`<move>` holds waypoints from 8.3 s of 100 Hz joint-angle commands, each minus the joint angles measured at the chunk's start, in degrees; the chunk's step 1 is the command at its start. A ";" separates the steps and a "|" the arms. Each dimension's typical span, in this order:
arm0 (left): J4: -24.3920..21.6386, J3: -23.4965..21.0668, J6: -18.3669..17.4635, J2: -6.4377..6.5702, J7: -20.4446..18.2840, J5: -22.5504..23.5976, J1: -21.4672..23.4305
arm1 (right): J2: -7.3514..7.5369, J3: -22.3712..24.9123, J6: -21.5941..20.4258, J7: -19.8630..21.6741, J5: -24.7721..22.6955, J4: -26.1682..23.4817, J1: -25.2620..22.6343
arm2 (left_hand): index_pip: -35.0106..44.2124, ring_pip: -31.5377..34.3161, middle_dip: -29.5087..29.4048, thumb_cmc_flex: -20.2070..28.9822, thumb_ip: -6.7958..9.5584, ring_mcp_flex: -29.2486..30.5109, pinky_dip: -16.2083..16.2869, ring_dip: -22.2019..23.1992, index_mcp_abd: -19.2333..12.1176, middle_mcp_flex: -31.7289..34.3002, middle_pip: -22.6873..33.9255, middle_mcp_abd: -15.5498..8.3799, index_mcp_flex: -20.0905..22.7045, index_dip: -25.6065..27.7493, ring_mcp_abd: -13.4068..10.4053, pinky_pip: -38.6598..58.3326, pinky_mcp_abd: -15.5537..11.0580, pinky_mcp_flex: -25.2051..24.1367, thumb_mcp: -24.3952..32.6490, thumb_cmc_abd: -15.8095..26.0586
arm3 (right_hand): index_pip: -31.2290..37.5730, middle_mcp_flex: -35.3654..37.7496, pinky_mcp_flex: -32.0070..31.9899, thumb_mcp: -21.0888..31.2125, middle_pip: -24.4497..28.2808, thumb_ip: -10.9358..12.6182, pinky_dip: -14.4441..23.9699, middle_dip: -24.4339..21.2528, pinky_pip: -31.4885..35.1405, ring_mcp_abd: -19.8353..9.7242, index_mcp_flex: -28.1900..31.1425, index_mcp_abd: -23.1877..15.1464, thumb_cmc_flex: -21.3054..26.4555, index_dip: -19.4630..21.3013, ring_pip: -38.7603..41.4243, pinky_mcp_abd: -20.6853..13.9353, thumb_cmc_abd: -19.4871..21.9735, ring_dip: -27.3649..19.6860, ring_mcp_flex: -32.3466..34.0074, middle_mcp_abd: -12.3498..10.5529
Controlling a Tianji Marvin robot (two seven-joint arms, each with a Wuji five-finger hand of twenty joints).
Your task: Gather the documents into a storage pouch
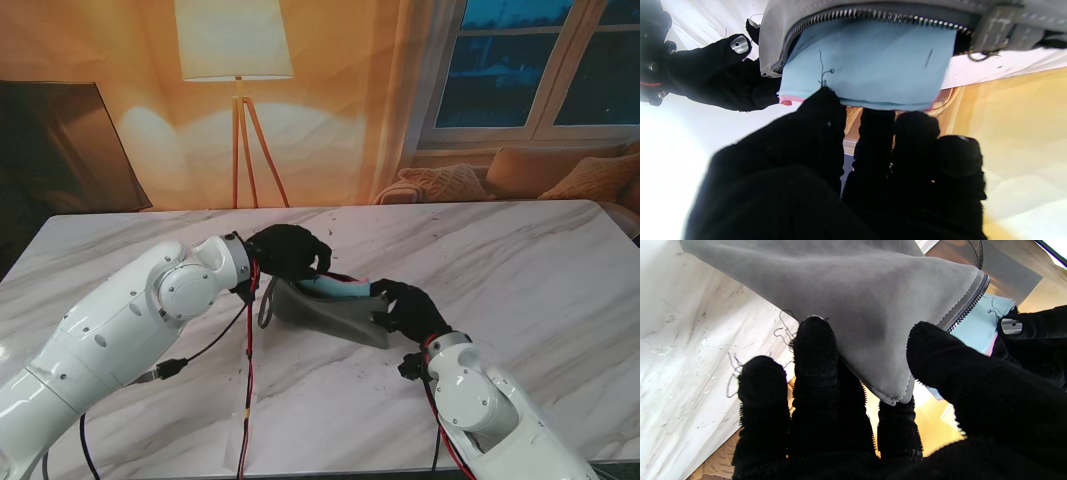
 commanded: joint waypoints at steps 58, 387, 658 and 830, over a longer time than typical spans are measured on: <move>2.60 3.05 1.30 0.17 -3.69 -2.37 -0.82 | -0.02 -0.15 0.41 1.00 0.17 -0.37 -0.38 | 3.19 1.31 -4.69 2.49 -3.12 7.59 -1.95 -3.38 -0.43 6.61 0.95 0.23 2.87 -0.41 3.09 6.53 -0.59 7.64 5.60 -2.55 | 0.19 0.58 -0.51 1.81 0.23 1.89 0.38 -0.40 0.61 -1.16 0.94 1.69 -1.44 0.58 0.51 -0.93 -0.02 0.36 0.68 -0.81; -3.51 -4.58 5.06 -0.23 2.61 2.40 5.52 | 0.07 -0.63 1.25 1.73 0.55 -0.69 -0.44 | -9.04 -17.39 -7.32 1.48 -0.61 -10.01 0.42 -5.98 0.35 -2.18 -15.09 0.46 -3.33 0.56 4.63 -6.05 -2.23 -8.10 3.41 -1.17 | 0.29 0.50 -0.50 1.60 0.19 1.93 0.43 -0.41 0.49 -1.19 1.68 1.53 -0.99 0.75 0.34 -1.12 0.44 0.39 0.58 -0.80; -5.42 -3.91 7.11 1.09 -4.93 -0.32 6.02 | -0.27 -0.85 1.39 0.46 0.65 -0.41 -0.23 | -20.99 -30.69 -27.46 -7.82 4.48 -25.84 2.03 -11.21 2.24 -9.96 -19.65 -0.02 -7.03 3.36 1.39 -15.92 -6.96 -28.05 -1.43 7.89 | 1.92 3.82 2.12 -0.63 1.09 -2.82 0.36 1.21 1.89 -1.47 4.28 1.84 6.59 0.93 2.86 -1.74 2.41 -2.34 3.17 -0.09; 9.37 -4.58 13.69 -0.76 3.45 -0.28 4.68 | -0.17 -1.07 1.33 0.88 0.69 -0.86 -0.36 | -32.33 -40.15 -29.70 -10.41 5.22 -34.11 -6.46 -14.76 -0.61 -35.00 -25.10 -2.37 -18.86 -0.28 -0.59 -27.18 -3.76 -32.97 9.61 2.79 | 3.14 5.00 2.08 -1.66 0.29 -3.63 0.08 2.12 2.67 -1.65 5.56 1.61 6.95 -1.44 3.51 -1.65 3.17 -1.99 3.26 -0.09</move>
